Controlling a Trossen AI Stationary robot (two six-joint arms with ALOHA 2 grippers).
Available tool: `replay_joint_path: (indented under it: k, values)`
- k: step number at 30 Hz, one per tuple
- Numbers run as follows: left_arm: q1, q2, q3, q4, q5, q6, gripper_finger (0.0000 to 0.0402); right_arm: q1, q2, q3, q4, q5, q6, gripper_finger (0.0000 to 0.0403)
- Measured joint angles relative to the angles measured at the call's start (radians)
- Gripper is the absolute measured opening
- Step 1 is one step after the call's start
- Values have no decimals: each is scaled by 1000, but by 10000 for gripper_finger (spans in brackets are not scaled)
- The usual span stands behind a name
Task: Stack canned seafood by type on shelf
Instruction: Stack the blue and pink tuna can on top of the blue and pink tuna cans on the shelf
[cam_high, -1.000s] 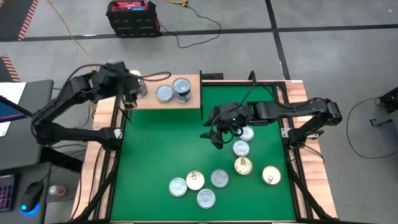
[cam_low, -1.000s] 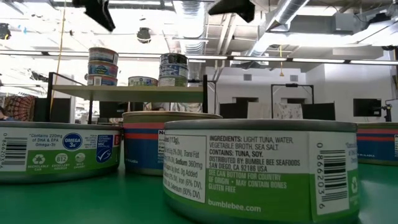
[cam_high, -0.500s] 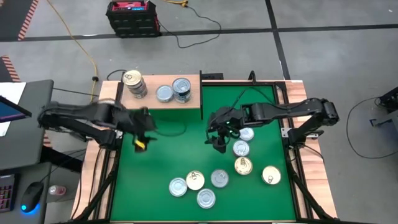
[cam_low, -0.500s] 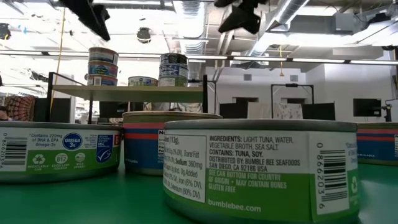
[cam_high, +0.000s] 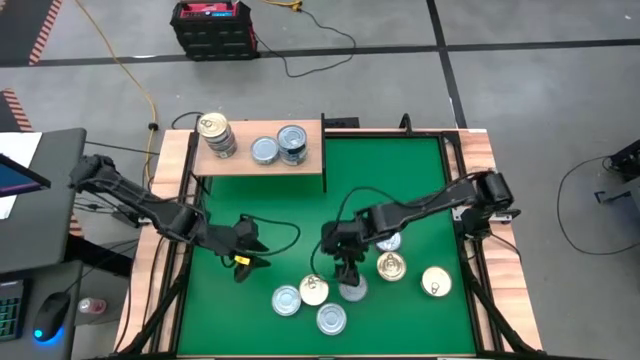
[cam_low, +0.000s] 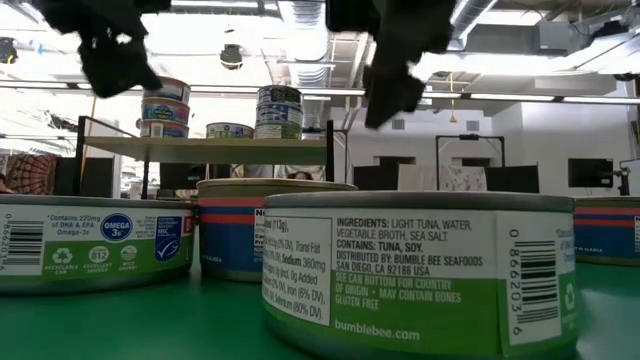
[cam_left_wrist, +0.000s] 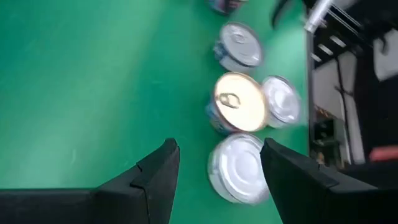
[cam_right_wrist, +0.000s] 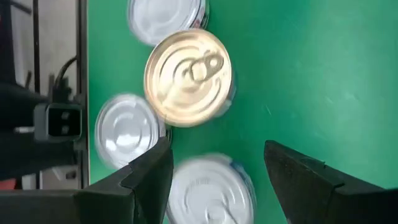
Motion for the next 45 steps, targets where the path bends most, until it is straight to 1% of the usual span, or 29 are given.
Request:
replay_joint_path:
  k: [4, 7, 11, 17, 21, 24, 28, 33, 35, 37, 40, 45]
  values:
    - [-33, 47, -23, 63, -121, -73, 214, 9, 56, 0, 75, 1, 53, 276]
    - [-54, 88, -24, 128, -184, -76, 214, 8, 83, 0, 128, 5, 93, 276]
    - [-83, 149, -24, 216, -258, -68, 214, 9, 120, 1, 161, 45, 117, 268]
    - [-120, 238, -23, 278, -258, -84, 214, 16, 161, 1, 185, 50, 117, 219]
    - [-160, 267, -23, 283, -294, -105, 214, 25, 161, 1, 195, 102, 116, 179]
    - [-184, 267, -23, 260, -345, -130, 214, 28, 161, 1, 197, 111, 102, 153]
    - [-211, 253, -23, 159, -399, -204, 214, 30, 179, 2, 205, 112, 98, 129]
    - [-252, 214, -23, 63, -433, -283, 214, 46, 197, 2, 218, 112, 99, 121]
    - [-265, 192, -22, 50, -455, -298, 214, 49, 196, 2, 210, 138, 102, 121]
    - [-276, 171, -22, 29, -474, -300, 214, 49, 196, 2, 186, 165, 102, 120]
    - [-278, 140, -22, 27, -490, -287, 214, 30, 196, 1, 152, 156, 95, 113]
    - [-278, 114, -22, 28, -490, -246, 214, -41, 190, -36, 101, 145, 122, 82]
